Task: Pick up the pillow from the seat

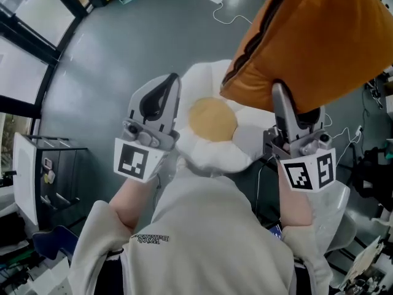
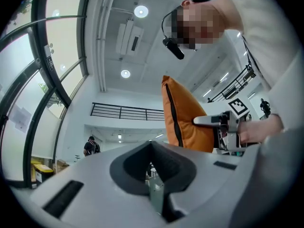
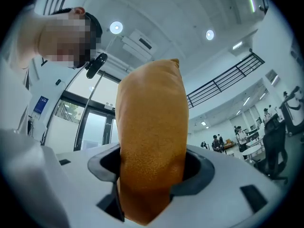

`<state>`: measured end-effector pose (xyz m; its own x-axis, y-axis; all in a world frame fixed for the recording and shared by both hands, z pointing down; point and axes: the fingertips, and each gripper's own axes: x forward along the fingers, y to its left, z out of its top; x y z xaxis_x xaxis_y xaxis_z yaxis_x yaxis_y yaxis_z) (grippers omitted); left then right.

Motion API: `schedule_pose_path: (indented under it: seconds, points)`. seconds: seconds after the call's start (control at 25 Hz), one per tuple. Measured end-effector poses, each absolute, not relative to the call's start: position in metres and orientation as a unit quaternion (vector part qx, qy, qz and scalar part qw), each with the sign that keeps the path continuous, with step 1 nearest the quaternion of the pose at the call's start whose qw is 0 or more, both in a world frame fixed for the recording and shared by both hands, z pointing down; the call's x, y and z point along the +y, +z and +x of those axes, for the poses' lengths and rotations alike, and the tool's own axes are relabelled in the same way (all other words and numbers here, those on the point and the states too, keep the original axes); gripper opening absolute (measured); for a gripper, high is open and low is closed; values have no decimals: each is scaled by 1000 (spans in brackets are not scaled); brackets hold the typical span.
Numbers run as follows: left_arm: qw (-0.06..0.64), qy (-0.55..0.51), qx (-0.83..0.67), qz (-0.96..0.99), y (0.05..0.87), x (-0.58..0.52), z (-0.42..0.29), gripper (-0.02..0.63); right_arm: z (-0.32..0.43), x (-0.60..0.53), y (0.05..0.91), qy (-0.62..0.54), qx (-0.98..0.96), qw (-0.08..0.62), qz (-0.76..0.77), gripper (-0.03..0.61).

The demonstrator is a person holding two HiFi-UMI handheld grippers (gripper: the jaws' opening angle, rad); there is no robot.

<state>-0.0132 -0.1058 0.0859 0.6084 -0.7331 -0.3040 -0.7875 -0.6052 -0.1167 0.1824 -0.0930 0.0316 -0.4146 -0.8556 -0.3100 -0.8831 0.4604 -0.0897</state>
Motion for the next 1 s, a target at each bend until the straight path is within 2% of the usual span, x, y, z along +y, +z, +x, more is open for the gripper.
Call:
schedule_pose_path:
  seconds: [0.24, 0.48, 1.0]
  points:
    - [121, 102, 423, -892, 95, -77, -7, 9, 197, -56, 37, 61, 830, 185, -522, 302]
    - [90, 85, 416, -901, 123, -58, 0, 9, 191, -31, 67, 65, 836, 157, -522, 308]
    - [85, 80, 405, -907, 125, -34, 8, 9, 167, -13, 84, 39, 853, 144, -500, 316]
